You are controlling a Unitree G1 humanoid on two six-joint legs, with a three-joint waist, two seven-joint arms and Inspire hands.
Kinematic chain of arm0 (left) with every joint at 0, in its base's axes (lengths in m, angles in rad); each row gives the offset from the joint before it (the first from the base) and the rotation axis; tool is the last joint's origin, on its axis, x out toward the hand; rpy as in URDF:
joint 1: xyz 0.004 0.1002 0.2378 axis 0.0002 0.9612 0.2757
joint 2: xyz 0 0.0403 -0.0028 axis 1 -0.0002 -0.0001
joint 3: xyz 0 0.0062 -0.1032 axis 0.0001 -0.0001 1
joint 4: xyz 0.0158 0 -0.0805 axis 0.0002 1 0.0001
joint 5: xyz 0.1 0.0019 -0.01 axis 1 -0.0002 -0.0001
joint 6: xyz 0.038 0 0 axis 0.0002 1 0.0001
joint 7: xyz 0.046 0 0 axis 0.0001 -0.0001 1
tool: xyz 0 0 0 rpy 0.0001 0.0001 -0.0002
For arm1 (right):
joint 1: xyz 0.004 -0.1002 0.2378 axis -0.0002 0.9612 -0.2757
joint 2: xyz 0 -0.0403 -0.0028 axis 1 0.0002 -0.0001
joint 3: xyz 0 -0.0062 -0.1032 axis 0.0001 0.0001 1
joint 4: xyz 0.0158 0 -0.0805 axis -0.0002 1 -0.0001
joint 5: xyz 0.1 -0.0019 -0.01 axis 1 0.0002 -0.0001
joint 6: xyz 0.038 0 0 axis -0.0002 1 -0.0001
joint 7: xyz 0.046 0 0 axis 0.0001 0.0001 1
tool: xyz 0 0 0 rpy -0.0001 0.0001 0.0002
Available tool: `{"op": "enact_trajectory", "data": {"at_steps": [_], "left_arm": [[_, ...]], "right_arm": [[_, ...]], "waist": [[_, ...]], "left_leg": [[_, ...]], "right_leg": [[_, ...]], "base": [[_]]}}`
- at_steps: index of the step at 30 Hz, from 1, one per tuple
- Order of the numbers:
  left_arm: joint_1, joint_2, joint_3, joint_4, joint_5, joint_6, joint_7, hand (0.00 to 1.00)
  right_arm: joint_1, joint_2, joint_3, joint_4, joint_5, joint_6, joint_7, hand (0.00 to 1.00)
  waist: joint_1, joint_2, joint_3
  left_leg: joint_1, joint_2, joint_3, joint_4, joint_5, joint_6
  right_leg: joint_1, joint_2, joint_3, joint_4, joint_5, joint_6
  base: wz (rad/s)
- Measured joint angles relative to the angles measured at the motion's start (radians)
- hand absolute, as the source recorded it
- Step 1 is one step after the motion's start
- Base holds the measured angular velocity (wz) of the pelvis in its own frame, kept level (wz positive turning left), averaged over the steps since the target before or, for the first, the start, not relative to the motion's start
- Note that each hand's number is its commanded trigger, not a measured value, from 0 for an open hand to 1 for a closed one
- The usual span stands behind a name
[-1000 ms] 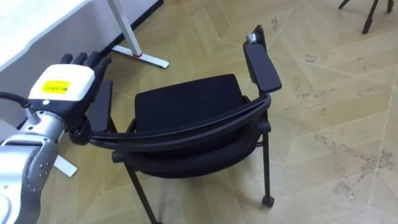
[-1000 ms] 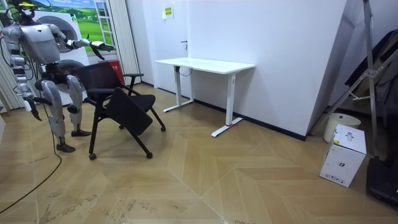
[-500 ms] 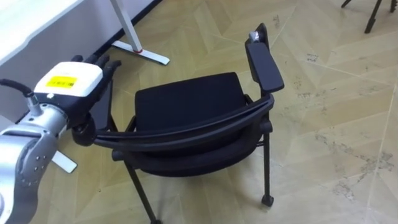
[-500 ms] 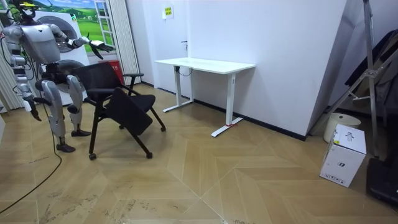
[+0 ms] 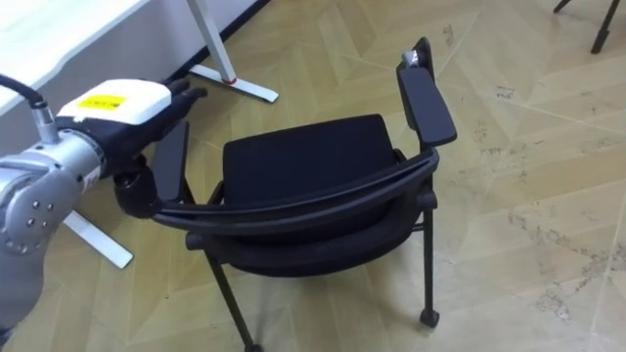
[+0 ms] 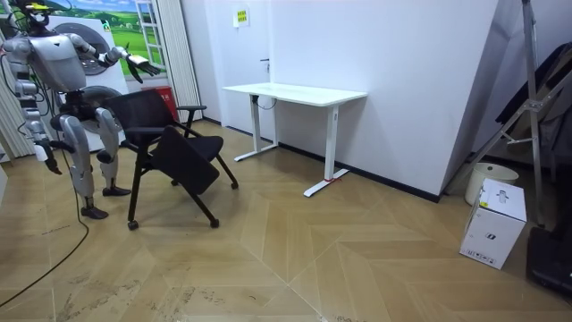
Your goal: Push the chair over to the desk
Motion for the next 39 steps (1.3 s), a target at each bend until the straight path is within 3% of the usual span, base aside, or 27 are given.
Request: {"op": "enact_trajectory", "data": {"at_steps": [9,17,22,31,36,39], "left_arm": [[0.000,0.000,0.000,-0.001,-0.078,0.018,-0.069,0.00],[0.001,0.000,-0.028,-0.003,-0.079,0.053,-0.142,0.00],[0.009,-0.002,-0.068,-0.003,-0.079,0.051,-0.147,0.00],[0.039,-0.027,-0.121,0.064,-0.043,0.044,-0.138,0.00],[0.055,-0.102,-0.133,0.174,-0.024,0.039,-0.083,0.00],[0.075,-0.131,-0.134,0.195,0.004,0.037,-0.043,0.00]], "right_arm": [[-0.002,-0.002,0.000,0.001,-0.001,0.010,0.013,0.00],[-0.004,-0.004,0.004,-0.001,0.012,0.019,0.036,0.00],[-0.012,-0.007,0.024,0.000,0.008,0.018,0.029,0.00],[-0.018,-0.009,0.043,0.001,-0.015,0.018,0.006,0.00],[-0.011,-0.009,0.042,0.000,-0.015,0.015,-0.023,0.00],[-0.009,-0.009,0.042,0.000,-0.017,0.015,-0.026,0.00]], "waist": [[-0.001,0.000,0.0005],[-0.002,-0.006,0.0049],[-0.006,-0.020,0.0161],[-0.030,-0.022,0.0180],[-0.042,-0.013,0.0113],[-0.048,-0.017,0.0094]], "left_leg": [[-0.001,0.000,0.001,0.000,0.000,0.000],[0.006,0.000,0.001,-0.001,0.000,0.000],[0.017,-0.001,0.001,-0.001,0.000,0.000],[0.008,0.000,0.003,0.004,0.000,0.000],[0.008,0.000,0.003,0.012,0.000,0.000],[0.009,-0.001,0.008,0.012,0.000,0.000]], "right_leg": [[-0.002,0.000,0.002,0.000,0.000,0.000],[0.004,0.000,0.003,-0.001,0.000,0.000],[0.013,0.000,0.003,-0.001,0.000,0.000],[0.010,0.000,0.000,-0.001,0.000,0.000],[0.011,0.001,0.002,-0.001,0.000,0.000],[0.003,0.001,0.006,0.003,0.000,0.000]], "base": [[0.00],[0.00],[-0.02],[0.02],[-0.03],[-0.06]]}}
